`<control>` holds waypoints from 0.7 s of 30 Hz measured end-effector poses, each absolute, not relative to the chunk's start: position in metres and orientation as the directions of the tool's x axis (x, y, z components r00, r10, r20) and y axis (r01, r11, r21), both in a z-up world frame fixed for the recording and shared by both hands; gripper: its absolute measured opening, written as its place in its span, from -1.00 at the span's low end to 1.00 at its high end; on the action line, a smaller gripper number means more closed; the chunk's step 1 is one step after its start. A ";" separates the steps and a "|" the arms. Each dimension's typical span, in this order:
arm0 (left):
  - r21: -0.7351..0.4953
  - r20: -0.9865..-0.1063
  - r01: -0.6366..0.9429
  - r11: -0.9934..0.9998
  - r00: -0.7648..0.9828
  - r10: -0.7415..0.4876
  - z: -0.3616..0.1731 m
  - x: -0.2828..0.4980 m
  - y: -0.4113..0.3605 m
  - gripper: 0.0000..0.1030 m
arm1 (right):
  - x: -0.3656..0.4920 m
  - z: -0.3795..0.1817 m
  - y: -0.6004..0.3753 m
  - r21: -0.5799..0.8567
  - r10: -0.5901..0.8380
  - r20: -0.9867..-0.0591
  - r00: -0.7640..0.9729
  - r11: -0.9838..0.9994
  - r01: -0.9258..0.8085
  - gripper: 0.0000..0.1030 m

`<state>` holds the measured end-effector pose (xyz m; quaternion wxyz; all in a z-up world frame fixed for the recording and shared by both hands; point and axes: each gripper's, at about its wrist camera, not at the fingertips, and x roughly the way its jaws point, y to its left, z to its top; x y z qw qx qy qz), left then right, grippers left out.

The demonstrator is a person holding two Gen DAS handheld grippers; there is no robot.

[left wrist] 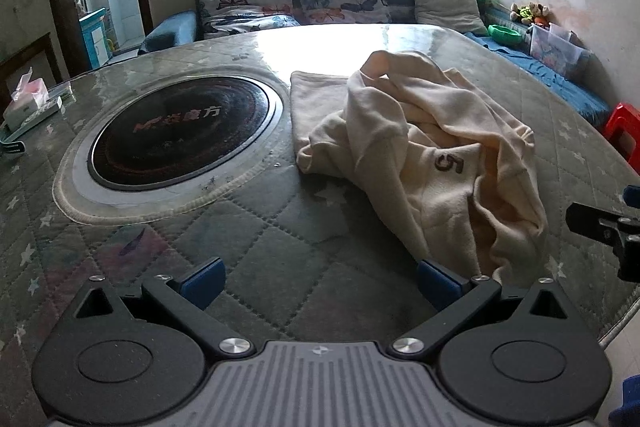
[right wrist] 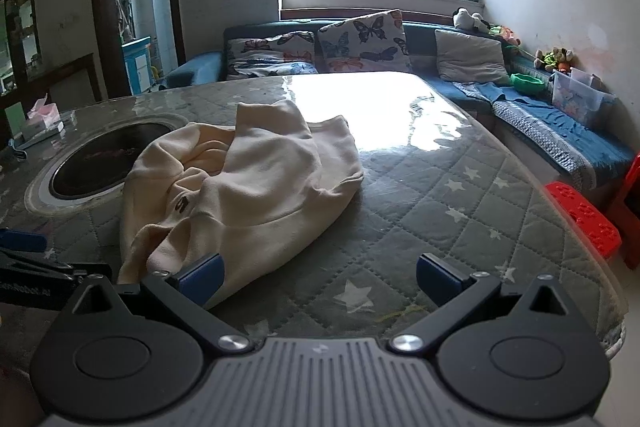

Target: Fold clothes

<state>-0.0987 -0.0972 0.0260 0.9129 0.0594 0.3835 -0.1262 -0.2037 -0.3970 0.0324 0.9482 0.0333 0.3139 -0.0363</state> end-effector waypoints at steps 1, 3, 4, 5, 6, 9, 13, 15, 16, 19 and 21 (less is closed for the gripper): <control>0.013 -0.717 0.279 0.960 0.672 -0.185 0.025 -0.098 -0.098 1.00 | -0.203 0.032 -0.397 0.041 -0.047 -0.599 0.800 0.995 0.089 1.00; 0.016 -0.721 0.285 0.958 0.667 -0.186 0.024 -0.097 -0.100 1.00 | -0.202 0.031 -0.397 0.043 -0.045 -0.601 0.798 0.995 0.088 1.00; 0.019 -0.724 0.287 0.958 0.665 -0.185 0.024 -0.096 -0.101 1.00 | -0.202 0.031 -0.397 0.042 -0.044 -0.602 0.797 0.995 0.087 1.00; 0.021 -0.726 0.287 0.958 0.663 -0.183 0.023 -0.096 -0.103 1.00 | -0.201 0.031 -0.397 0.041 -0.044 -0.603 0.796 0.995 0.087 1.00; 0.024 -0.729 0.288 0.957 0.661 -0.181 0.022 -0.096 -0.104 1.00 | -0.201 0.030 -0.397 0.040 -0.045 -0.604 0.796 0.995 0.086 1.00; 0.027 -0.732 0.295 0.955 0.656 -0.182 0.021 -0.096 -0.106 1.00 | -0.199 0.029 -0.396 0.038 -0.043 -0.608 0.793 0.996 0.083 1.00; 0.033 -0.735 0.301 0.953 0.654 -0.181 0.020 -0.097 -0.107 1.00 | -0.198 0.028 -0.396 0.035 -0.041 -0.612 0.790 0.996 0.079 1.00; 0.036 -0.736 0.305 0.952 0.653 -0.181 0.020 -0.097 -0.108 1.00 | -0.198 0.028 -0.395 0.033 -0.041 -0.614 0.788 0.996 0.078 1.00; 0.038 -0.737 0.306 0.951 0.652 -0.181 0.020 -0.097 -0.108 1.00 | -0.197 0.028 -0.395 0.032 -0.042 -0.615 0.787 0.996 0.078 1.00; 0.045 -0.737 0.311 0.949 0.652 -0.178 0.020 -0.097 -0.109 1.00 | -0.197 0.028 -0.394 0.028 -0.042 -0.618 0.785 0.997 0.076 1.00; 0.051 -0.738 0.312 0.949 0.652 -0.175 0.020 -0.098 -0.110 1.00 | -0.197 0.027 -0.393 0.023 -0.042 -0.620 0.784 0.997 0.072 1.00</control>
